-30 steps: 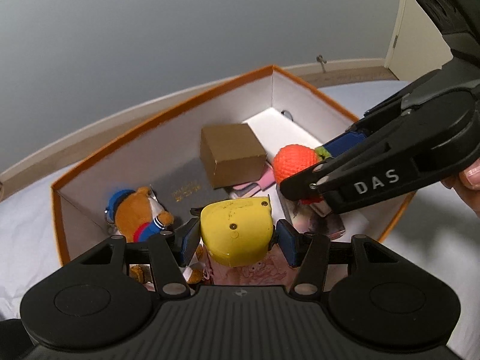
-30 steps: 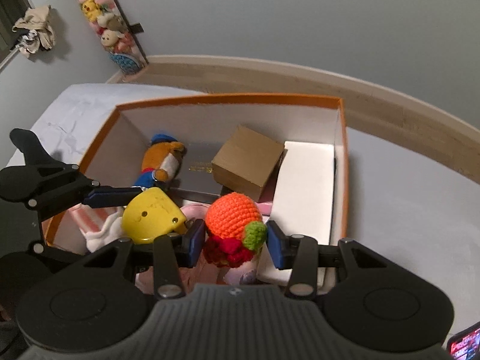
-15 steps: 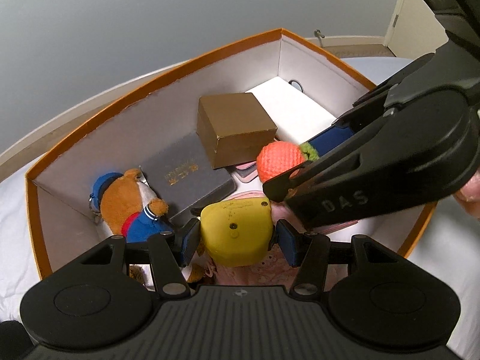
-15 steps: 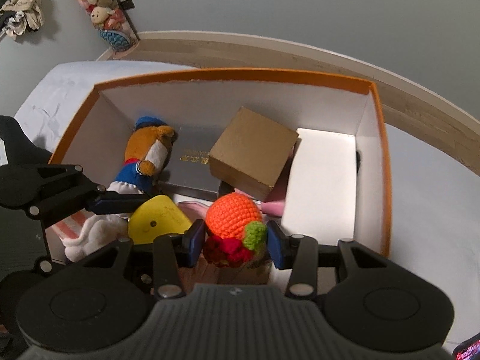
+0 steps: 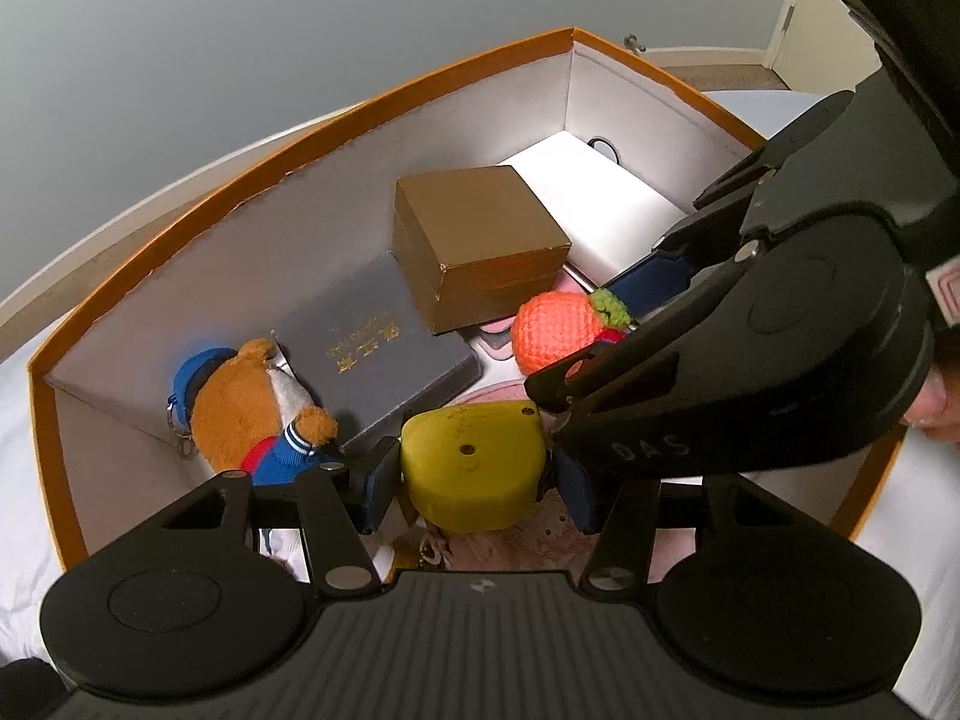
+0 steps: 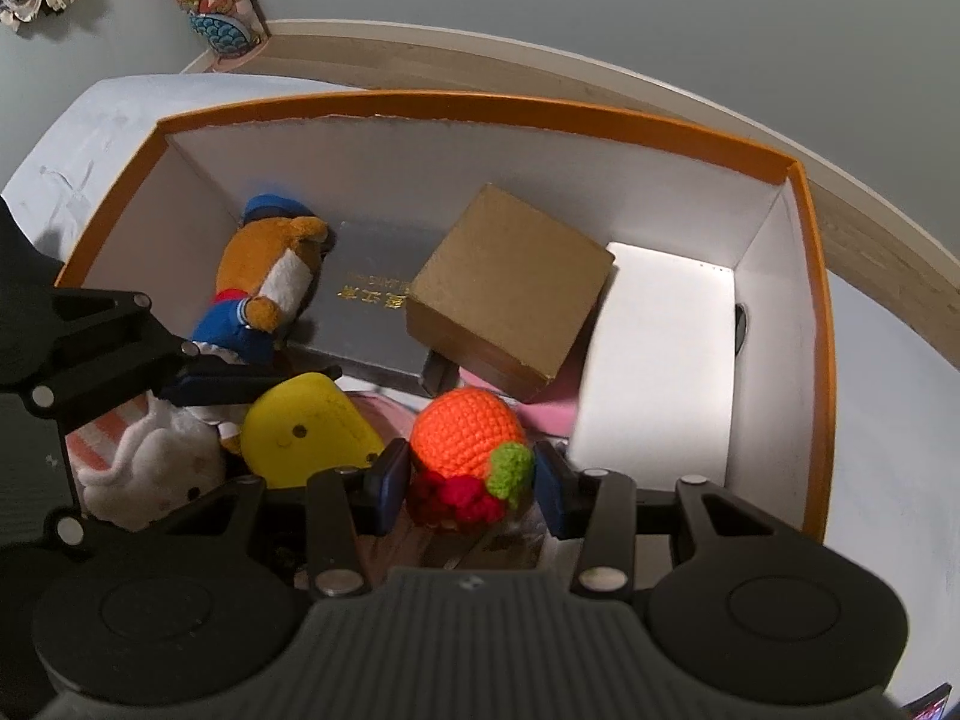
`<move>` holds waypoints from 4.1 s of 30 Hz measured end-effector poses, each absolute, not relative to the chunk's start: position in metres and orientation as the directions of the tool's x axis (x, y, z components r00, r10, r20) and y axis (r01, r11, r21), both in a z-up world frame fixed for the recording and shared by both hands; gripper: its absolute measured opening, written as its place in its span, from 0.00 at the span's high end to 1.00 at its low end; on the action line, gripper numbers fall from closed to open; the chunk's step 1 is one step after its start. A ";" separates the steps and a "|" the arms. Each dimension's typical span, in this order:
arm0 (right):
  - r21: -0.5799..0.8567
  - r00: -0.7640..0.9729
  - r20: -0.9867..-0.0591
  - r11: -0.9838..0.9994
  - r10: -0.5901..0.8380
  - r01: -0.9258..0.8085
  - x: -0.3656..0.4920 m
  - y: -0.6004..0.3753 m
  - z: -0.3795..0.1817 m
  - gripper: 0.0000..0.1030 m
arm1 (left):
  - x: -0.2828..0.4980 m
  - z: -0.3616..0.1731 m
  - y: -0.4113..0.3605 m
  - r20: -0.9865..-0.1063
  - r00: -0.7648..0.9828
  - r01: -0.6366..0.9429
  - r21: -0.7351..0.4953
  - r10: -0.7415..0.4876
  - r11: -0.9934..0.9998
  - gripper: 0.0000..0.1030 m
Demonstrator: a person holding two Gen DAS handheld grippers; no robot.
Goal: Organize objects
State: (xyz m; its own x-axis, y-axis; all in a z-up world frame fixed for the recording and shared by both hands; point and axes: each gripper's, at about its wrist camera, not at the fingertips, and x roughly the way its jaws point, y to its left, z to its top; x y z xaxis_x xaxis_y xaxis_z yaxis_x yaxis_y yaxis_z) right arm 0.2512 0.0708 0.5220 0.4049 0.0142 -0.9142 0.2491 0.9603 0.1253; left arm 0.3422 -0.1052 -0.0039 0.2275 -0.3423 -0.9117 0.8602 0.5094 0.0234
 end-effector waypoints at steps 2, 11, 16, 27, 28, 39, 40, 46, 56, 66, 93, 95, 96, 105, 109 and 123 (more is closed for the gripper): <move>0.125 0.399 -0.917 0.959 0.014 0.254 0.253 0.070 0.520 0.55 | 0.345 -0.007 -0.107 -0.914 0.224 0.860 0.023 -0.338 0.509 0.39; 0.068 0.372 -0.928 0.973 -0.019 0.221 0.269 0.077 0.516 0.55 | 0.350 -0.011 -0.109 -0.925 0.212 0.864 0.026 -0.317 0.503 0.39; 0.037 0.359 -0.933 0.980 -0.036 0.194 0.276 0.083 0.513 0.54 | 0.349 -0.012 -0.109 -0.933 0.206 0.872 0.039 -0.293 0.487 0.39; 0.081 0.386 -0.923 0.975 -0.005 0.206 0.272 0.080 0.521 0.43 | 0.344 0.002 -0.090 -0.923 0.239 0.853 0.050 -0.303 0.519 0.27; 0.123 0.398 -0.917 0.968 0.027 0.218 0.270 0.077 0.524 0.35 | 0.343 0.005 -0.087 -0.921 0.239 0.851 0.047 -0.307 0.523 0.27; 0.105 0.431 -0.902 0.968 -0.004 0.228 0.237 0.084 0.560 0.31 | 0.324 0.053 -0.071 -0.899 0.291 0.841 0.078 -0.327 0.535 0.27; 0.101 0.436 -0.900 0.968 -0.009 0.229 0.235 0.083 0.566 0.31 | 0.322 0.058 -0.075 -0.896 0.299 0.839 0.083 -0.328 0.538 0.27; 0.066 0.482 -0.875 0.973 -0.050 0.222 0.216 0.092 0.618 0.31 | 0.300 0.104 -0.071 -0.866 0.357 0.825 0.117 -0.351 0.552 0.27; 0.034 0.595 -0.797 0.975 -0.107 0.220 0.162 0.114 0.712 0.30 | 0.255 0.183 -0.057 -0.786 0.456 0.798 0.153 -0.418 0.583 0.26; 0.064 0.736 -0.659 0.964 -0.153 0.257 0.097 0.133 0.784 0.29 | 0.202 0.248 -0.029 -0.624 0.569 0.733 0.090 -0.535 0.675 0.24; 0.111 0.827 -0.464 0.906 -0.316 0.408 0.072 0.152 0.681 0.11 | 0.240 0.151 0.015 -0.608 0.706 0.425 -0.046 -0.363 0.904 0.12; 0.104 0.806 -0.495 0.898 -0.326 0.427 0.082 0.147 0.667 0.11 | 0.241 0.145 0.012 -0.623 0.703 0.411 -0.038 -0.343 0.911 0.12; 0.100 0.796 -0.507 0.895 -0.331 0.436 0.086 0.145 0.661 0.11 | 0.243 0.141 0.013 -0.630 0.698 0.401 -0.047 -0.339 0.915 0.12; 0.051 0.685 -0.657 0.889 -0.314 0.456 0.116 0.129 0.601 0.11 | 0.247 0.120 0.010 -0.703 0.664 0.330 -0.029 -0.254 0.943 0.14; 0.051 0.661 -0.686 0.886 -0.304 0.461 0.121 0.129 0.589 0.10 | 0.243 0.112 0.011 -0.724 0.657 0.316 0.011 -0.210 0.949 0.15; 0.033 0.659 -0.679 0.884 -0.323 0.466 0.115 0.133 0.591 0.09 | 0.241 0.113 0.012 -0.729 0.645 0.335 0.001 -0.229 0.942 0.18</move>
